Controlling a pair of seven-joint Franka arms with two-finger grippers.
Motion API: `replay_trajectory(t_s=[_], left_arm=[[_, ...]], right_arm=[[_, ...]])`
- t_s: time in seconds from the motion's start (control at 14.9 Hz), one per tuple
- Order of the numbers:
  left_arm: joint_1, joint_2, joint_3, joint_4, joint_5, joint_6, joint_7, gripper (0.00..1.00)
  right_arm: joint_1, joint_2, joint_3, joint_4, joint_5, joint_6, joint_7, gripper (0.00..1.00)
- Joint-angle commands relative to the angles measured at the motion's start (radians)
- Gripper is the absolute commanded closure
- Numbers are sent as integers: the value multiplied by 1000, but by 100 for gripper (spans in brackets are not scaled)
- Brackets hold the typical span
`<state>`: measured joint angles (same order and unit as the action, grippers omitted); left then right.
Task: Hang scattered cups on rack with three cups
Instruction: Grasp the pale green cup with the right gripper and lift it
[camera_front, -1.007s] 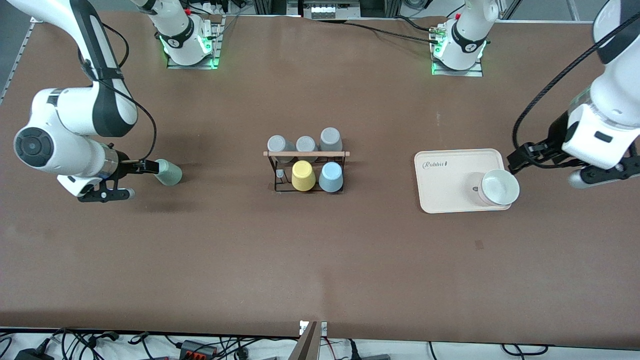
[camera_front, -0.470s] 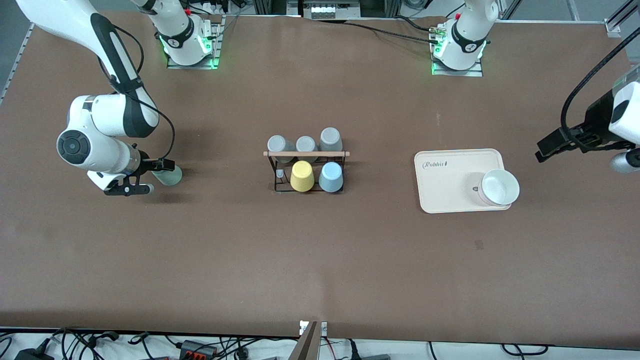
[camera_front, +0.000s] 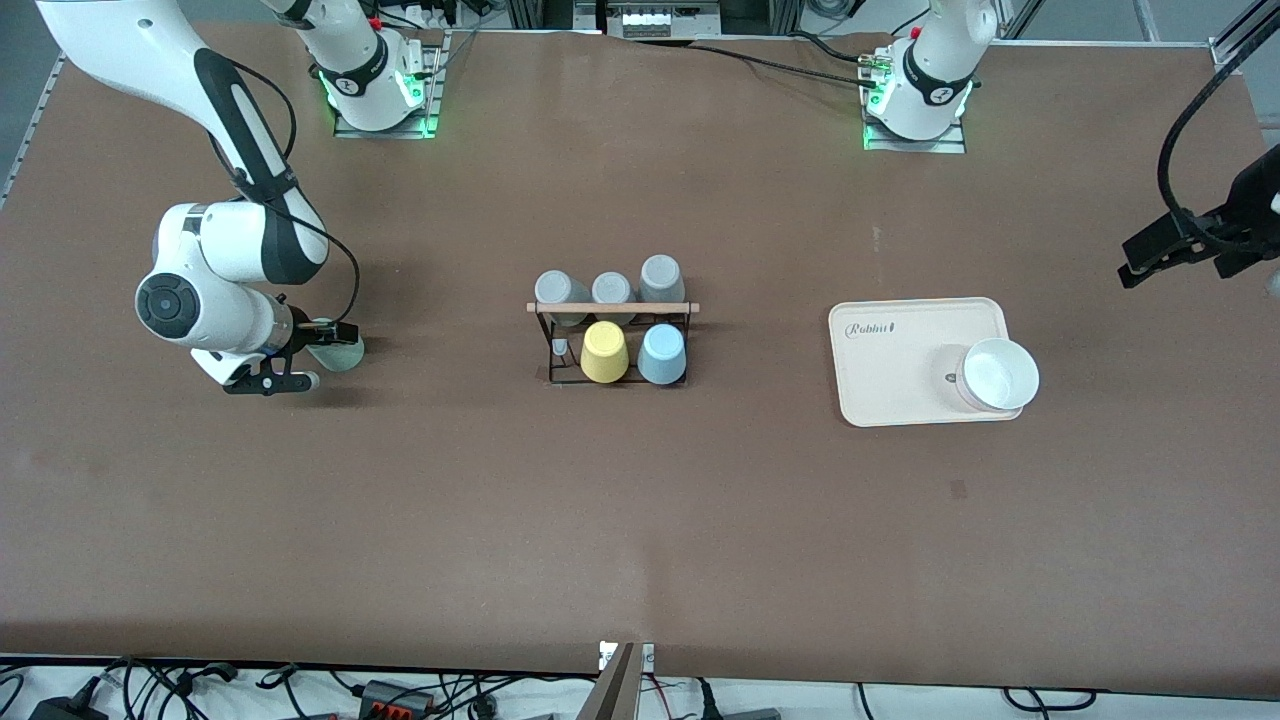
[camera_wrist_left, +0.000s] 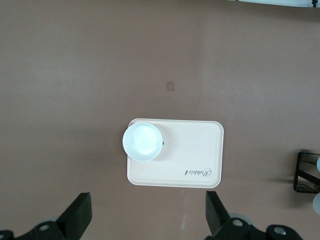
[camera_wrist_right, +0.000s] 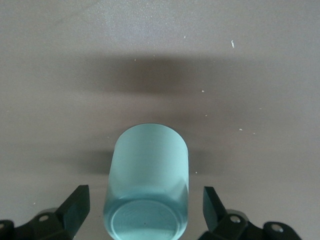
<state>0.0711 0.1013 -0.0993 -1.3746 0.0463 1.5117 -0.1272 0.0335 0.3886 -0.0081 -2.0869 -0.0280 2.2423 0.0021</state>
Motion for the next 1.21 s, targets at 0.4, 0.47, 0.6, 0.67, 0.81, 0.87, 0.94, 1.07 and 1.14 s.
replay_trajectory(t_s=[0.4, 0.47, 0.6, 0.67, 0.81, 0.87, 0.94, 1.07, 1.14], left_arm=[[-50, -98, 110, -121, -66, 7, 110, 0], [-42, -98, 110, -120, -71, 7, 113, 0], [-39, -98, 110, -120, -68, -14, 145, 0], [-39, -98, 110, -109, -59, -40, 146, 0], [-39, -104, 109, -106, -57, -51, 143, 0], [-39, -104, 104, -104, -57, -60, 138, 0], [-39, -104, 99, -103, -57, -79, 132, 0], [-39, -103, 98, -92, -57, -77, 129, 0], [-40, -95, 99, -87, -60, -73, 130, 0]], right_arm=[[2, -17, 5, 14, -10, -41, 59, 68], [3, -25, 5, 40, -9, -62, 55, 73], [11, -36, 14, 153, -1, -203, 49, 75], [19, -31, 32, 244, 2, -298, 52, 76], [43, -22, 54, 388, 19, -427, 53, 77], [77, -11, 54, 445, 51, -466, 55, 77], [100, -5, 54, 480, 84, -475, 53, 77], [161, 1, 54, 510, 138, -475, 100, 77], [202, 4, 54, 525, 140, -474, 180, 76]])
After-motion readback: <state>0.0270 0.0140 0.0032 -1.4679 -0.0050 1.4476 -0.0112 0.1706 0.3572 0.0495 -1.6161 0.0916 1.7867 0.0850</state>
